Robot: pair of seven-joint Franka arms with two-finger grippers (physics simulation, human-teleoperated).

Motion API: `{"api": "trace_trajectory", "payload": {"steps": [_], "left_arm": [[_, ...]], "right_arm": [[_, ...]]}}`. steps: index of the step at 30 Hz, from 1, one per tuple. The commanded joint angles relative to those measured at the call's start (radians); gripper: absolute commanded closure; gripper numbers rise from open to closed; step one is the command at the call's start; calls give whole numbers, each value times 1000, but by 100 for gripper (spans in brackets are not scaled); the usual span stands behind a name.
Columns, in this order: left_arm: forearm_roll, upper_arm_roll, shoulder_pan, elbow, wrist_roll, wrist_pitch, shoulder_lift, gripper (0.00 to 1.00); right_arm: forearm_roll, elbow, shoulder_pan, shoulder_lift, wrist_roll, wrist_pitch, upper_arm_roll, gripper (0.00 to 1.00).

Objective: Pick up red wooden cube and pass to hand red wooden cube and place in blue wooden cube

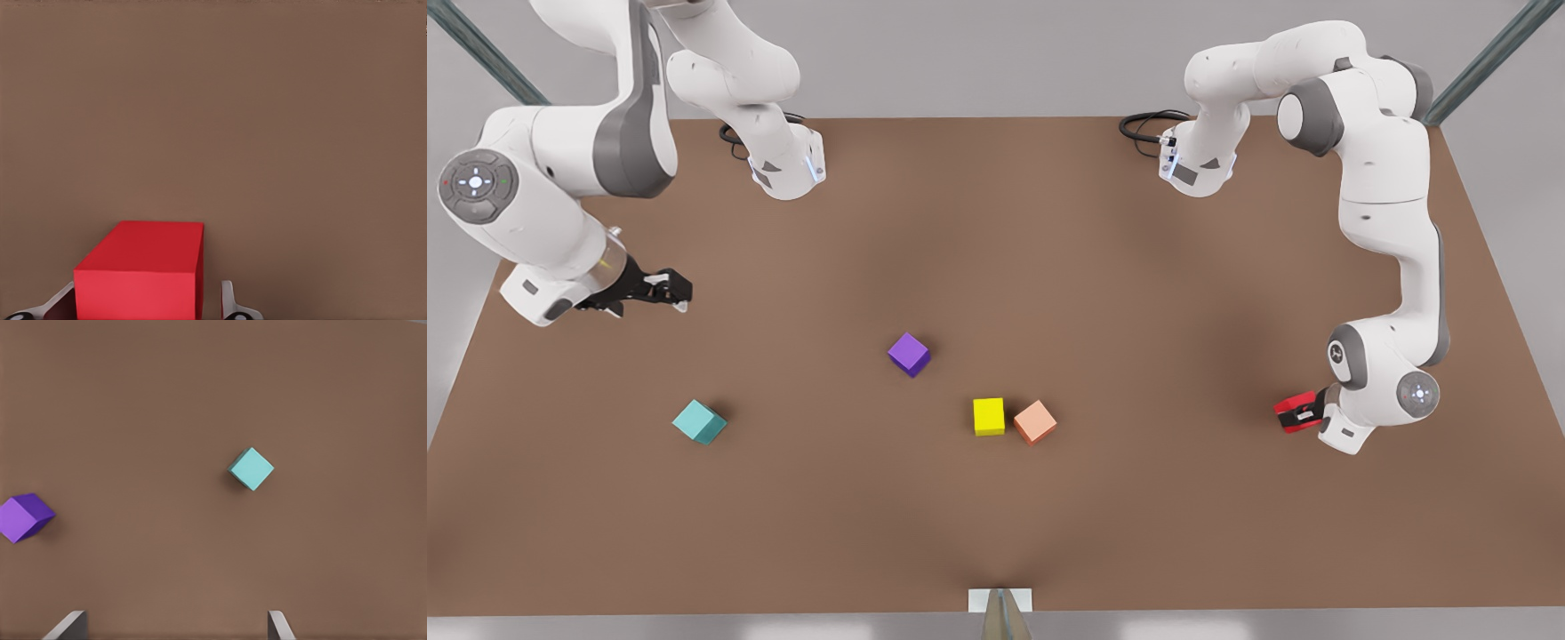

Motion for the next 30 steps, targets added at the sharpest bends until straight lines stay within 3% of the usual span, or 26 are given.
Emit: {"api": "trace_trajectory", "payload": {"steps": [1, 9, 11, 12, 16, 20, 22, 25, 28, 30], "left_arm": [[1, 0, -1, 0, -7, 28, 0, 0], [1, 0, -1, 1, -7, 68, 30, 2], [1, 0, 0, 1, -7, 68, 30, 38], [1, 0, 0, 1, -7, 68, 28, 44], [-2, 0, -3, 1, -16, 67, 27, 46], [-215, -75, -60, 27, -152, -7, -36, 46], [-227, -123, -54, 107, -232, -140, -33, 46], [-420, -294, -54, 227, -272, -410, -32, 46], [-592, -466, -51, 331, -263, -453, 26, 45], [-805, -472, -44, 342, -7, -507, 43, 45]], "right_arm": [[0, 1, 1, 0, -7, -1, 0, 0], [0, 0, 2, 11, -7, -1, 0, 0], [0, 0, 2, 11, -9, -2, 0, 0], [0, 0, 7, 11, -9, -4, 0, 0], [0, 0, 10, 14, -7, -5, 0, 0], [0, 3, 7, 27, -6, -2, -1, 0], [7, 21, -1, 34, -36, -5, -9, 0], [95, 31, -24, 46, -139, -14, -47, 0], [95, 31, -24, 46, -139, -14, -47, 0], [93, 32, -24, 42, -139, -16, -47, 0]]}}
